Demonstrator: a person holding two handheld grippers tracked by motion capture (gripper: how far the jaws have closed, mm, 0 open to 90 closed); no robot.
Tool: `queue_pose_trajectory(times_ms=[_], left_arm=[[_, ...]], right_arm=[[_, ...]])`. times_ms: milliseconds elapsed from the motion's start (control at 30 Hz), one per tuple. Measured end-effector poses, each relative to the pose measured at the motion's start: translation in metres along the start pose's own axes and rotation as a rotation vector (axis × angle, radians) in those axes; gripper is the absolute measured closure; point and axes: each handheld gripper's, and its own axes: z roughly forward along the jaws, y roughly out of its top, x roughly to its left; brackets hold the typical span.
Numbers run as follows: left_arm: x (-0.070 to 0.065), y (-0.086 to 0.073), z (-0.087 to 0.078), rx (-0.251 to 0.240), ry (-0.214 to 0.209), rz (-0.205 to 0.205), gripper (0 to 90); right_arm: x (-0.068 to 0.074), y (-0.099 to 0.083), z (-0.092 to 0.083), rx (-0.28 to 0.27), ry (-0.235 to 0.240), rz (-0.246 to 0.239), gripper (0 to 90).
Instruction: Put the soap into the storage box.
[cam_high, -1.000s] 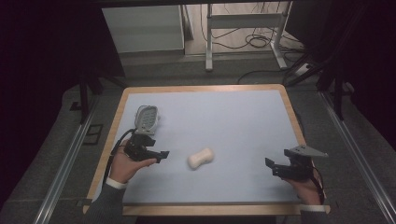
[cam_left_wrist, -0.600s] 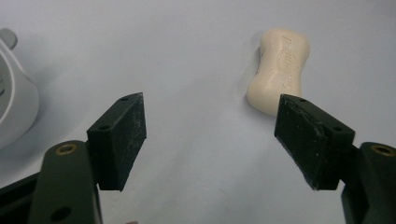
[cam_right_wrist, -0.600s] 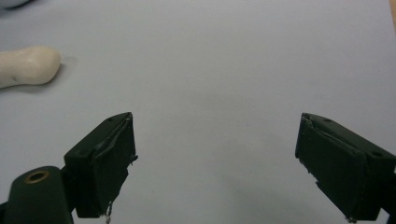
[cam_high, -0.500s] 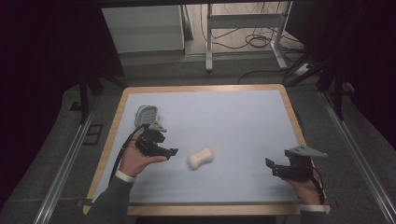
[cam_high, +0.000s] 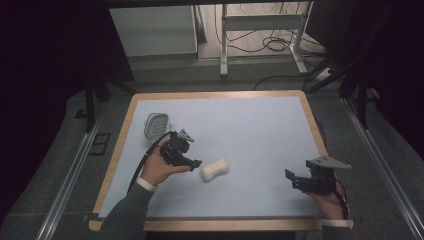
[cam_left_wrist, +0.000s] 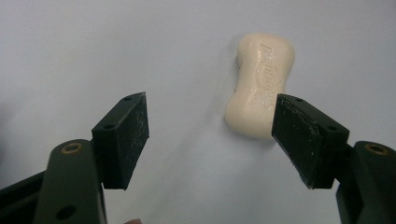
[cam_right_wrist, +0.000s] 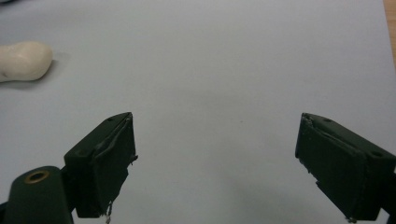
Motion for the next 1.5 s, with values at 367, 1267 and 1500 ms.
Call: queue_pose_trajectory(times_ms=[367,1267,1500], left_arm=[[-0.012,0.016,0.016,0.035,-0.024,0.034,26.6],[-0.035,0.035,0.057,0.153,-0.042,0.13,26.8],[-0.033,0.037,0.068,0.19,-0.034,0.138,27.9]], right_arm=[[-0.002,-0.002,0.002,0.014,-0.015,0.011,11.9],[-0.005,-0.004,0.002,0.03,-0.023,0.02,11.9],[-0.006,-0.004,0.003,0.036,-0.025,0.027,11.9]])
